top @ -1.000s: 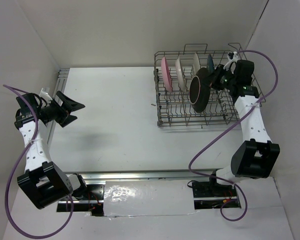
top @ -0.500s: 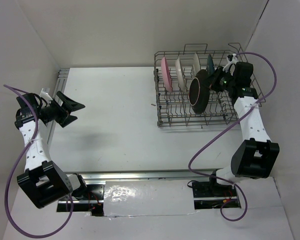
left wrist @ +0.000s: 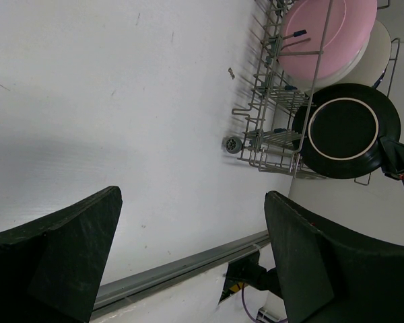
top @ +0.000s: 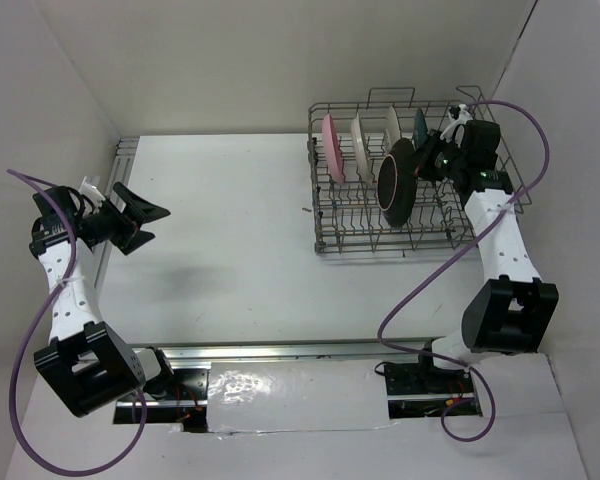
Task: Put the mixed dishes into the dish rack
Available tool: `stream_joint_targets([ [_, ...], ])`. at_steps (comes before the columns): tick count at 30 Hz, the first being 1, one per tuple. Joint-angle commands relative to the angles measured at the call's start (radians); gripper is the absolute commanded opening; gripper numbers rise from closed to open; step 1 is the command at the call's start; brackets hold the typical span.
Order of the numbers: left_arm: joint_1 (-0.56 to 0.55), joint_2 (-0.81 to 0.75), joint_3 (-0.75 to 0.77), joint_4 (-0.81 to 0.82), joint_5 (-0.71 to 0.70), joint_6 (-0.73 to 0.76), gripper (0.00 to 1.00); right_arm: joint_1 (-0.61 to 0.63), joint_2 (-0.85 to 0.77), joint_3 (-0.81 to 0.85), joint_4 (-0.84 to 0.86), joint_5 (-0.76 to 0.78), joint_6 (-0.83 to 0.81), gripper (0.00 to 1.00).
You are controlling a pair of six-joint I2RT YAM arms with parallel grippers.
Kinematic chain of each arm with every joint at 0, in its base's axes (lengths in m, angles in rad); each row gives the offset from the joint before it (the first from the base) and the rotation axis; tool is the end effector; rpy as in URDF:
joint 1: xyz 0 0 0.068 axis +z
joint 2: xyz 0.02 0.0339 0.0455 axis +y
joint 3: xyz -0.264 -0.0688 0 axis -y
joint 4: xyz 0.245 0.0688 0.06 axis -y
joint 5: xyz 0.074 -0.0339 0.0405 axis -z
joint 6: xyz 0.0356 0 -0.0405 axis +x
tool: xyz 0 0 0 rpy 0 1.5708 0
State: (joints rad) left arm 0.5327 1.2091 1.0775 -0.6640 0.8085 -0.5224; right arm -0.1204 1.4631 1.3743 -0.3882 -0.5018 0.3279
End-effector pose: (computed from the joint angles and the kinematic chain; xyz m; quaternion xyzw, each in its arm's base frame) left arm 0.2253 0.1029 0.3173 -0.3001 0.8103 -0.3624 0.3494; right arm 0.3341 -0.0232 0.3657 0.0580 0.8354 0.2631 0.4791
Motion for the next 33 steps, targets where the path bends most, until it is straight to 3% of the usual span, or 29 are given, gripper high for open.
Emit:
stream_joint_targets([
  [1,0.004,0.006,0.007,0.023,0.012,0.024,0.99,-0.008,-0.007,0.094,0.065,0.118,-0.086,0.0],
  [33,0.003,0.007,-0.001,0.027,0.012,0.024,0.99,0.03,-0.055,0.143,0.106,0.034,-0.023,0.0],
])
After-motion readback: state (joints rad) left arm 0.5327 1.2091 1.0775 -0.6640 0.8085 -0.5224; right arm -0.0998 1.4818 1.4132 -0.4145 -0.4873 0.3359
